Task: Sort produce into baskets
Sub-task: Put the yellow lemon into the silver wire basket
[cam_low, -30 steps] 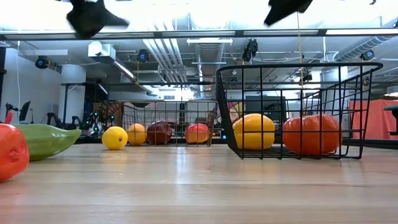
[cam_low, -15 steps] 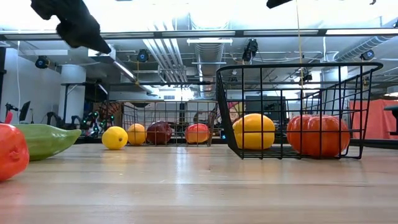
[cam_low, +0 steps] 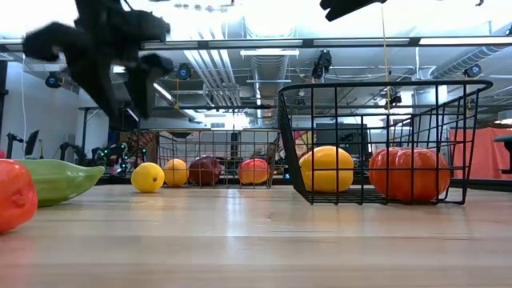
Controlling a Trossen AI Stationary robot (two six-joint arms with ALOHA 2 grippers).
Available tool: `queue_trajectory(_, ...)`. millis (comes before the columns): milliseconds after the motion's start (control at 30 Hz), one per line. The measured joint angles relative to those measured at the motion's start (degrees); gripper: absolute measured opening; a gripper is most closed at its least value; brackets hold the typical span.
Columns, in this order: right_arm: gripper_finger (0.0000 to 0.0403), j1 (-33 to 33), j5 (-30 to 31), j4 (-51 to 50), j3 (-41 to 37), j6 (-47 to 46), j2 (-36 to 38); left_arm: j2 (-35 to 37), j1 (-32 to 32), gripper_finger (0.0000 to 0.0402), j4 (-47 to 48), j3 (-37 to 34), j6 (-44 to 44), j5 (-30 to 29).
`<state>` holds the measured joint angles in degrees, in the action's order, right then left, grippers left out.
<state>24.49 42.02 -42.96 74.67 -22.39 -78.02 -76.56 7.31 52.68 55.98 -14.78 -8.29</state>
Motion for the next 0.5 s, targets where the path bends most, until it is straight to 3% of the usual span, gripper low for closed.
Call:
queue_trajectory(267, 0.0260, -0.2, -0.9, 0.0, 0.0, -0.1, 0.0, -8.0, -5.8, 0.0244, 0.9, -0.2, -10.2, -9.1)
queue_trajectory(500, 0.0260, -0.2, -2.1, -0.3, 0.0, 0.0, 0.0, -13.9, -6.9, 0.0244, 0.4, -0.2, -13.2, -11.1)
